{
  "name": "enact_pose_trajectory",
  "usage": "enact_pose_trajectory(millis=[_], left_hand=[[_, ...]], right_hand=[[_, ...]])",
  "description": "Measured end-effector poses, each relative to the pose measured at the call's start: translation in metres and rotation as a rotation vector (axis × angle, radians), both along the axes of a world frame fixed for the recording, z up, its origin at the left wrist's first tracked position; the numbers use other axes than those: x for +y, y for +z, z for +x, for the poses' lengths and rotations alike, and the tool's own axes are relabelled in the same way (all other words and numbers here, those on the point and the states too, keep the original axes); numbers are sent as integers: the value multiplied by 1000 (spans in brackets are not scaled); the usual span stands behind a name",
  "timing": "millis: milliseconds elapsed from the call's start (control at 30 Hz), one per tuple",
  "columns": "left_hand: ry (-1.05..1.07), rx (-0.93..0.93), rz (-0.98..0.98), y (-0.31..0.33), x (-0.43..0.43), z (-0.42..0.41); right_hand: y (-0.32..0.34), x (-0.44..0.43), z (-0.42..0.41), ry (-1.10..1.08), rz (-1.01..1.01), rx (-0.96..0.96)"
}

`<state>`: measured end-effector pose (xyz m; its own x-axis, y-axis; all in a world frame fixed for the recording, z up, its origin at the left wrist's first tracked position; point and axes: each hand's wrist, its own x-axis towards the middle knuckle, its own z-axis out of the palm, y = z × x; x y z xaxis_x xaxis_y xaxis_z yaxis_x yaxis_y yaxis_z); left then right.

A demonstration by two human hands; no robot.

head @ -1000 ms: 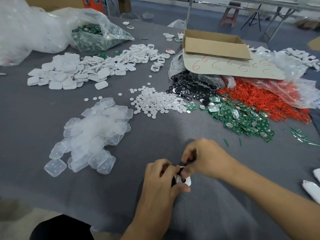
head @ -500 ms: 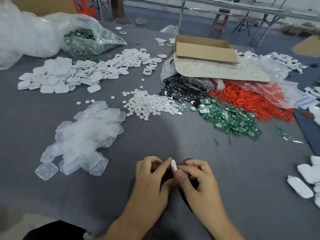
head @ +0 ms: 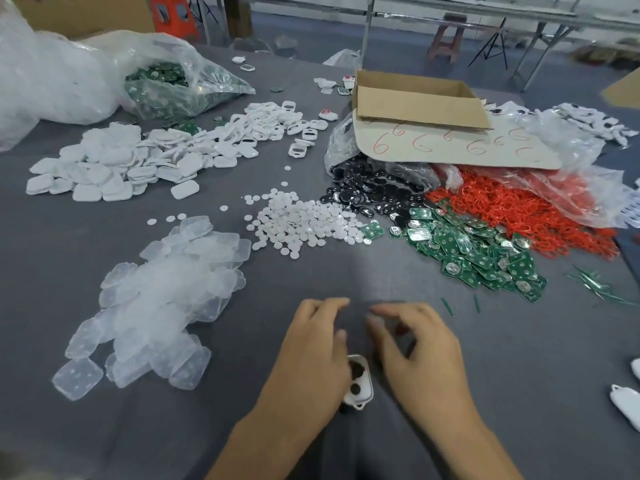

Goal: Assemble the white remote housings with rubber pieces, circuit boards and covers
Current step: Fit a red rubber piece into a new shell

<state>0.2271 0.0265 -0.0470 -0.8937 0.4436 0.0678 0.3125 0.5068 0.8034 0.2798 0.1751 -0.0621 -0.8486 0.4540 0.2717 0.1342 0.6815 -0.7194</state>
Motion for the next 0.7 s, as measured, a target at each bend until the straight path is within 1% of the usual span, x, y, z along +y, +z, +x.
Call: enact_pose_trajectory(millis=[133,233,333,400,500,567,600,633,667,700], left_hand=[[7,69,44,5,61,-50],[-1,139,30,0,108,-99],[37,203,-27,-13,143,-140],[64,240,-28,-25,152,-153],[79,309,118,-35,149,-157],[117,353,249,-33,143,-156],[142,359,325,-28,140,-156],[158,346,396,-22,137,-156],[153,309,457,-15,132,-156],[117,248,503,-8,125,-154]], right_hand=[[8,41,-71,-102,75,-56],[12,70,-130,-244,105,-64],[6,93,-172,-310,123,-182],[-2,99,-182,-315,114,-213],[-5,106,-187,-306,133,-165],[1,107,-187,-302,103,-104],[8,106,-185,-289,47,-53],[16,104,-182,-250,-66,3],[24,99,-175,-178,-250,57],[33,92,-165,-81,-493,97]])
